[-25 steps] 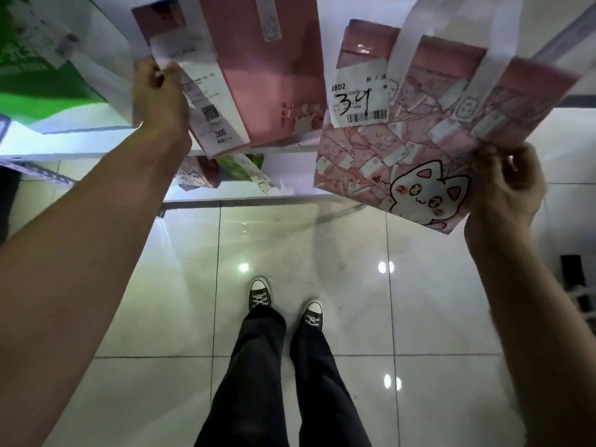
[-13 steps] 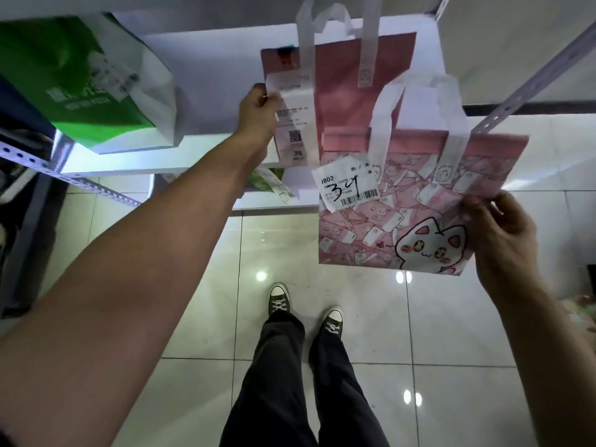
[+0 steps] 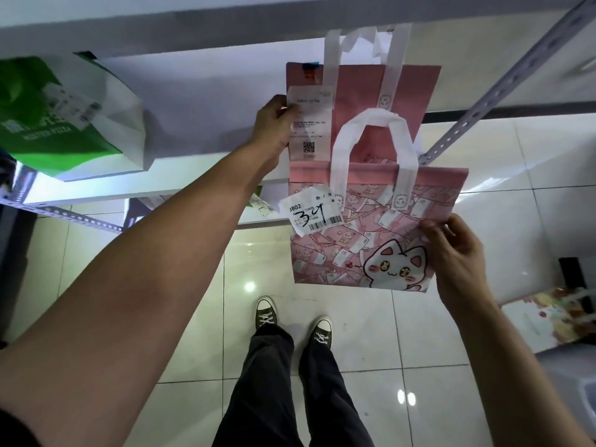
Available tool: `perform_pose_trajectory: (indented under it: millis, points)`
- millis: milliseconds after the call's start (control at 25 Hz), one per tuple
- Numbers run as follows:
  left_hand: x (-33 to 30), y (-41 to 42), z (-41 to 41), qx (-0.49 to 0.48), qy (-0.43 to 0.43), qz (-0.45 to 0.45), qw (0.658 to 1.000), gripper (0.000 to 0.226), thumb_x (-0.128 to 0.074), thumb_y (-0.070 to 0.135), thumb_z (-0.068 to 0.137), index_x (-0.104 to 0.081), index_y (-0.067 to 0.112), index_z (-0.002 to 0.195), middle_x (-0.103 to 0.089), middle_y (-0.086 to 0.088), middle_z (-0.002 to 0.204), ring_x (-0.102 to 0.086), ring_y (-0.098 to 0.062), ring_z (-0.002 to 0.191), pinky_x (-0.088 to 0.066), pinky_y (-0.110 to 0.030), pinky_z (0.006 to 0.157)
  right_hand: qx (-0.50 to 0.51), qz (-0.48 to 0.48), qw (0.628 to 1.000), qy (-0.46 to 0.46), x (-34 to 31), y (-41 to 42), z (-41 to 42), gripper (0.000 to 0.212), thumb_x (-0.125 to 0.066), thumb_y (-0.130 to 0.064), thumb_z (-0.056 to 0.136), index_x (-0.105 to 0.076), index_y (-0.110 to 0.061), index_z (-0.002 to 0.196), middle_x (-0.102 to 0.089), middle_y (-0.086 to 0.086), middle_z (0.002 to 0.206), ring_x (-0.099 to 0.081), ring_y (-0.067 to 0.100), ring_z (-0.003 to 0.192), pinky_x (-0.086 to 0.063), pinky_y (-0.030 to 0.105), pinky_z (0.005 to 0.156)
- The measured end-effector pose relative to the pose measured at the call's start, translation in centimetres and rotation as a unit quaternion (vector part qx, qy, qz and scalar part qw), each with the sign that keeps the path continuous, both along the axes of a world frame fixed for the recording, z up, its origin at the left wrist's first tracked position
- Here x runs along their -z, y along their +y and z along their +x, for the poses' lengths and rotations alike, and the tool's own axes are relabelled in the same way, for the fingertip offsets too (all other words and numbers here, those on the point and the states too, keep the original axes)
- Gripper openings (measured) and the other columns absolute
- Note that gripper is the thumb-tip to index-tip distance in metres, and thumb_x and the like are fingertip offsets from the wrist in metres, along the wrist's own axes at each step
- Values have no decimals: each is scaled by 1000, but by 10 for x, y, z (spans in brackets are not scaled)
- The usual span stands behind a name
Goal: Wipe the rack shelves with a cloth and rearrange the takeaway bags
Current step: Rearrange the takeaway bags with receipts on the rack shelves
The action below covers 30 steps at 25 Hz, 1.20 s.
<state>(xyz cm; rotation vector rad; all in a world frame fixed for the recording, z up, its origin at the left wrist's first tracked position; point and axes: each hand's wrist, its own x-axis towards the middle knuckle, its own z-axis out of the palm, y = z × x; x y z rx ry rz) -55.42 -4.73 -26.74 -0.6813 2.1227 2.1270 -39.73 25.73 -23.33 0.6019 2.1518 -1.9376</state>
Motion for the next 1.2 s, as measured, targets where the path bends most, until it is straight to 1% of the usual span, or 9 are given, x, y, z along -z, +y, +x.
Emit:
perform_pose_trajectory:
  millis: [160,240,320,480,640,800,1040,1120,1200]
  points:
    - [-10,-2,7,38,-32,-48,998,35,-54,20,97,-56,18,132,-69,-2,120,-68,-16,98,-55,-27,69,-5,-12,1000,-8,-7,-4,-2,20,-57,-11,100,-64,-3,116,-70,20,113,-69,40,101,-57,58,89]
    - [-20,-9,26,26,-62,-90,994,43,-50,21,99,-50,24,142,-60,-4,137,-61,-21,115,-54,-35,90,-2,-15,1000,-7,-14,-7,-2,20,-57,-11,99,-64,-2,115,-70,22,113,-68,43,102,-55,62,90]
    - [-35,-13,60,-14,-75,-65,995,34,-49,19,101,-57,21,134,-61,-9,136,-59,-31,122,-49,-46,101,6,-25,1000,-1,-26,-8,-2,20,-57,-10,99,-64,-1,115,-70,21,110,-68,43,100,-53,65,91]
    - [-77,-1,139,-29,-78,-29,996,25,-45,13,100,-70,15,98,-78,-4,100,-71,-32,102,-57,-47,91,7,-37,999,9,-55,-5,1,17,-60,-13,98,-66,-4,111,-72,19,105,-68,44,97,-52,69,89]
    - [-134,13,173,-6,-12,-67,998,30,-46,11,103,-70,21,89,-79,3,84,-75,-22,88,-62,-40,80,-21,-37,998,44,-99,6,6,14,-59,-18,98,-68,-11,107,-74,13,102,-71,39,93,-57,64,84]
    - [-202,21,161,67,46,-93,992,32,-45,7,103,-69,22,88,-77,8,76,-74,-13,76,-56,-19,60,-11,-46,995,88,-141,19,7,13,-60,-20,97,-70,-16,105,-77,7,98,-74,33,87,-60,55,78]
    - [-304,7,87,-4,169,-196,966,18,-49,17,104,-65,20,111,-70,-1,113,-65,-20,105,-54,-37,88,5,-68,987,144,-198,31,-3,19,-61,-23,97,-69,-16,112,-77,7,102,-75,29,87,-60,43,71]
    - [-325,5,60,-20,177,-258,949,29,-50,21,103,-57,16,131,-62,-4,129,-60,-21,116,-49,-31,89,11,-65,986,156,-211,34,-7,19,-61,-23,97,-69,-16,112,-77,7,102,-75,30,87,-60,43,70]
    - [-339,2,32,-42,177,-304,935,42,-50,17,103,-42,12,144,-52,-9,142,-58,-27,122,-50,-35,92,17,-60,985,162,-219,37,-10,20,-61,-22,97,-70,-16,114,-77,9,104,-74,33,91,-60,50,78]
